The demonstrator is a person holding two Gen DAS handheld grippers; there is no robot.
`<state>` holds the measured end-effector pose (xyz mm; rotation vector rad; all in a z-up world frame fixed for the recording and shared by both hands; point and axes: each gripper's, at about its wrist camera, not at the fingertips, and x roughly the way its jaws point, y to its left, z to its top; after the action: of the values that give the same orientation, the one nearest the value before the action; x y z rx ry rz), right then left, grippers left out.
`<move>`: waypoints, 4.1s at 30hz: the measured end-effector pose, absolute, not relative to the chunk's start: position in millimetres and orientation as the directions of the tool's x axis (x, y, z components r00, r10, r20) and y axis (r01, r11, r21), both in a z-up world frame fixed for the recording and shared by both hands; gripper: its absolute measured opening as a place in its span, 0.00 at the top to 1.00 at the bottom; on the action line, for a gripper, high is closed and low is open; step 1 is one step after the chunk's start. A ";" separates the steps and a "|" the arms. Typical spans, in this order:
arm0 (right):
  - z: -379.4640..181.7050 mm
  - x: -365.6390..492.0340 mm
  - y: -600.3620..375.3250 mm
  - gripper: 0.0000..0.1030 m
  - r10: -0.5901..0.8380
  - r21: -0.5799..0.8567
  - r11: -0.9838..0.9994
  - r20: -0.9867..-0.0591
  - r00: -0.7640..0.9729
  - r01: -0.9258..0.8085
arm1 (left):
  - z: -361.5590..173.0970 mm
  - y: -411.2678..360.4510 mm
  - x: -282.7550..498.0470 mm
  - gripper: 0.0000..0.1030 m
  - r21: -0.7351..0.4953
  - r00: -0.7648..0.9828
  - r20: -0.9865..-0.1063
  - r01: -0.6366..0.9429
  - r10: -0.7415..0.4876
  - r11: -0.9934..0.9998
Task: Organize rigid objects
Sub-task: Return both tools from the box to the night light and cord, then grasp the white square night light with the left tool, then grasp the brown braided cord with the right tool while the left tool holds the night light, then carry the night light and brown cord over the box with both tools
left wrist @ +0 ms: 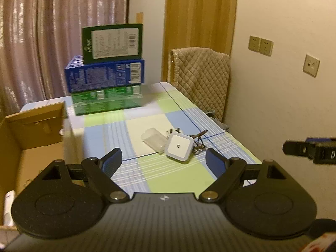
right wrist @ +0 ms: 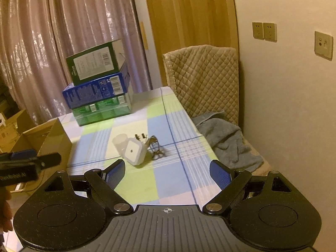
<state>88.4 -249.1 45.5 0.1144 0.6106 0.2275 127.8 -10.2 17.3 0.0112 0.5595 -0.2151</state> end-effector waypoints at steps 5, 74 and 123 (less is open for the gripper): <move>39.7 112.9 -248.4 0.18 0.242 0.156 0.970 -0.554 0.797 -0.186 | -1.1 -17.3 149.7 0.19 -0.055 0.819 -0.528 0.227 -0.222 0.972; -112.2 314.8 -171.7 0.68 0.388 0.128 0.907 -0.626 0.677 -0.401 | -128.5 -39.7 256.8 0.33 -0.014 0.744 -0.606 0.342 -0.280 0.940; 42.5 58.4 -154.0 0.77 0.432 0.197 0.899 -0.546 0.718 -0.391 | 41.9 49.0 68.6 0.40 -0.125 0.809 -0.582 0.014 -0.085 0.992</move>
<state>58.4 -154.0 42.5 0.0689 0.6206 0.4555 68.6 49.0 41.9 -0.1172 0.6264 -0.0531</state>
